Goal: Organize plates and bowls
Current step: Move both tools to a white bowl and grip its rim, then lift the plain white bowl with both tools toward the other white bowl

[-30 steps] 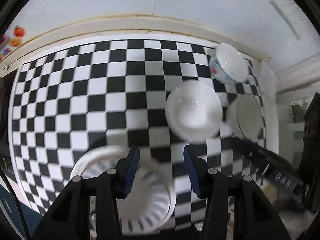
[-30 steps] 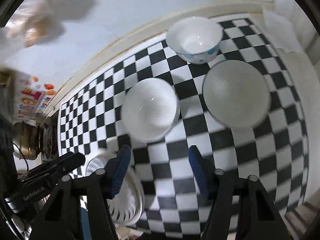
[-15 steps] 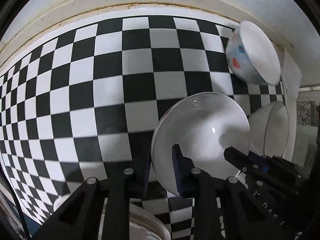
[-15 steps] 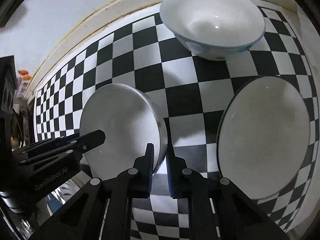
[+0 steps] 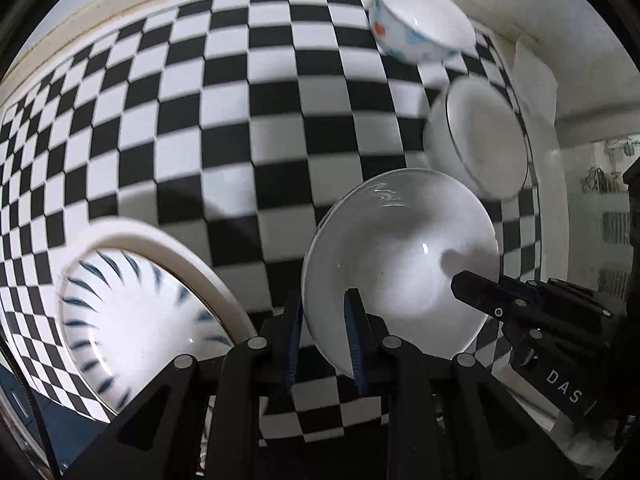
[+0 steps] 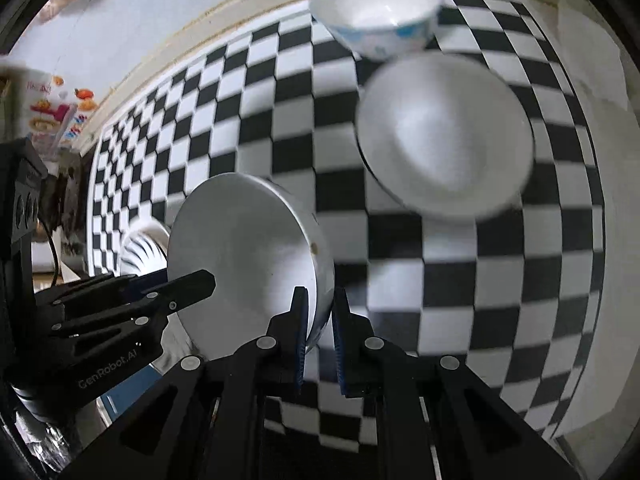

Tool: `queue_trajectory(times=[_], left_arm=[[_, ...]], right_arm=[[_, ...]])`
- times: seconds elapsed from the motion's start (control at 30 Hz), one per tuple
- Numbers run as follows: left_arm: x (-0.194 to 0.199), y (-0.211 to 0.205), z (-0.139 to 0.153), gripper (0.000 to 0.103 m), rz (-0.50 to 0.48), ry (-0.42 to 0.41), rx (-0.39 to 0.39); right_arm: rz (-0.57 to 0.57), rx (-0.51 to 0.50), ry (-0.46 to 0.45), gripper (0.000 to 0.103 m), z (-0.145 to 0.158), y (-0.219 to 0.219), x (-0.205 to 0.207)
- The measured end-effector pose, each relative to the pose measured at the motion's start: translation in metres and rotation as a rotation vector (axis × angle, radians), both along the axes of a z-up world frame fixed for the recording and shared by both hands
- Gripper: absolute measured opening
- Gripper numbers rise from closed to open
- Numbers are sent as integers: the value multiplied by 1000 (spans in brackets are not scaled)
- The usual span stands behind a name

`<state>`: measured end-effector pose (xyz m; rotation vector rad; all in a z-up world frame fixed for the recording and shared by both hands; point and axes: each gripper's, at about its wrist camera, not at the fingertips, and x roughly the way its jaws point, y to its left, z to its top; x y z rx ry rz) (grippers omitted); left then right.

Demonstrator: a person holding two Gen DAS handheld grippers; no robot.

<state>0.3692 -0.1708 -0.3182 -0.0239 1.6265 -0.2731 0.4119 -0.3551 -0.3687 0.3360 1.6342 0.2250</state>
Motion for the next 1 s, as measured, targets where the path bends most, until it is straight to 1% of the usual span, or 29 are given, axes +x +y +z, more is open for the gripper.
queue_trajectory(times=[0.17,0.33,0.47,0.5,0.6,0.8,1.0], left_arm=[[-12,-12,-18,19,-28,31,24],[-16,-25,-35,19,-44,51,45],[-19,-31,-34,19,-60,27,59],[-17,-36,-36,19,-58,27,58],[-19,-38,-34,19,-61,21,63],[-21,-42,-39,19,-71,21,71],[-25,-66,-46,19,-89,14,72]], right_arm=[[-16,-1,40,13,-17,-11,-21],[-7,-13,61,13,-27,-14,-30],[-15,-3,75,13,-31,-20,-37],[-19,-1,77,13,-32,-21,-38],[-25,0,83,13,-34,-20,-39],[-32,1,90,13,-33,-24,-41],[-42,-7,101,13,-34,-26,-42]])
